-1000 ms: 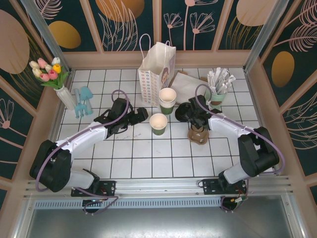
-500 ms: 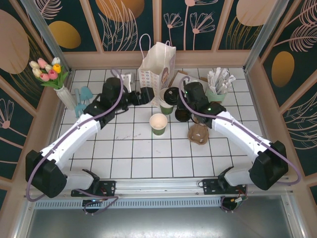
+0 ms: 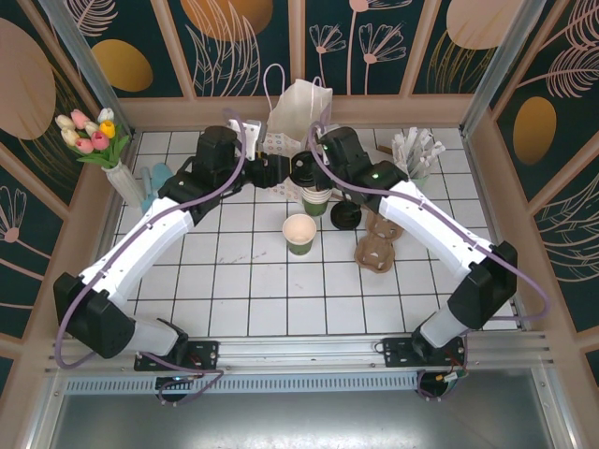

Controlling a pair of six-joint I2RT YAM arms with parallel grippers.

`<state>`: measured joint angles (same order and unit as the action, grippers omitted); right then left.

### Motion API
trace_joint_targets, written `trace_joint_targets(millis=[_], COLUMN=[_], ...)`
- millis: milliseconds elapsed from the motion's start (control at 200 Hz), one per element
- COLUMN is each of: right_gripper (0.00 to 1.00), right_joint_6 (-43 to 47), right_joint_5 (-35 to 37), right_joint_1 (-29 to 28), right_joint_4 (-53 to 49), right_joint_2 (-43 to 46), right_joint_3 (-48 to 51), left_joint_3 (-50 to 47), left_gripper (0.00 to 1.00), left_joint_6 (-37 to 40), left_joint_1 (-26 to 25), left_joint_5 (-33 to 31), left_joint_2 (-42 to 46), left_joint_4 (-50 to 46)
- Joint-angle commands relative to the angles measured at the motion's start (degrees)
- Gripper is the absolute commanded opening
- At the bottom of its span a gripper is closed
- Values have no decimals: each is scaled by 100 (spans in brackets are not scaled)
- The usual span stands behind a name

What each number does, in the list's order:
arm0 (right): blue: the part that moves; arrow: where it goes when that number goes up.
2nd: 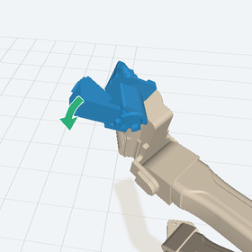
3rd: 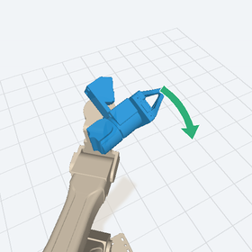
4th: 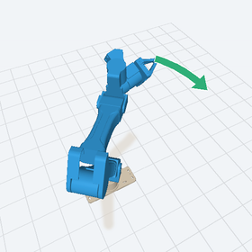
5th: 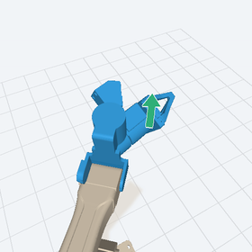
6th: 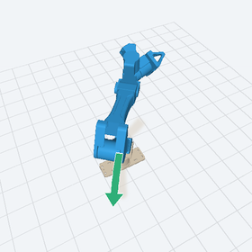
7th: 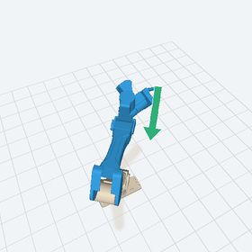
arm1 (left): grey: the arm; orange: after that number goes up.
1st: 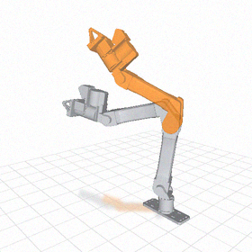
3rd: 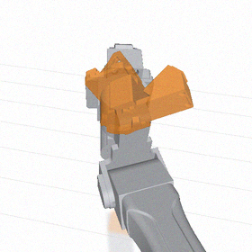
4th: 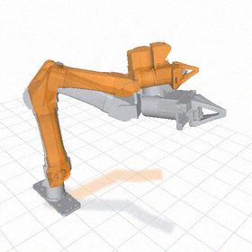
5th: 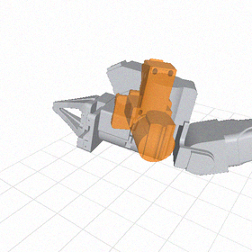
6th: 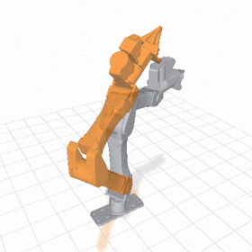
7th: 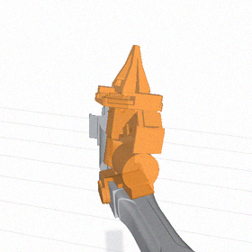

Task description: Pack the takeout coffee

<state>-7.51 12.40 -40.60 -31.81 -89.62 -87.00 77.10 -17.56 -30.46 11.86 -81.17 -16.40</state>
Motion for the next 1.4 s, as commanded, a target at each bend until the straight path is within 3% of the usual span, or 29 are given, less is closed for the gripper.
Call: trace_joint_targets(millis=[0,95,185,340,651,771,891,951,976,991,1106,1301,1396], right_gripper=[0,0,0,0,1,13,42,63,93,98,99,99,99], right_joint_6=[83,118,142,206,22,-96,-415,-814,-1020,-1142,-1769,-1596,-1586], right_joint_5=[-155,-192,-177,-155,-334,-412,-528,-813,-1033,-1113,-1892,-3758,-3845], right_joint_1=[-96,-153,-206,-322,-372,-320,-156,32,145,229,759,1071,1074], right_joint_4=[-366,-417,-500,-680,-406,18,993,1887,2343,2606,4004,3539,3578], right_joint_2=[-74,-159,-261,-455,-287,106,841,1444,1736,1883,2790,2734,2660], right_joint_3=[-346,-499,-656,-935,-942,-662,126,859,1207,1453,2754,2617,2490], left_joint_3=[280,315,317,367,141,72,-99,-255,-327,-361,-557,-725,-683], left_gripper=[70,69,56,47,10,4,0,0,0,0,0,0,0], left_joint_6=[569,687,671,702,470,364,256,227,221,218,170,-163,-294], left_joint_1=[-47,-39,-47,-39,-42,-43,-43,-45,-42,-44,-42,-40,-42], left_joint_5=[-157,95,55,-25,-13,-22,-16,-21,-19,-17,123,872,1035], left_joint_2=[-196,-305,-386,-514,-445,-401,-244,-116,-60,-30,194,315,301], left_joint_4=[-268,-273,-237,-287,-5,77,422,726,864,942,1548,2330,2427])
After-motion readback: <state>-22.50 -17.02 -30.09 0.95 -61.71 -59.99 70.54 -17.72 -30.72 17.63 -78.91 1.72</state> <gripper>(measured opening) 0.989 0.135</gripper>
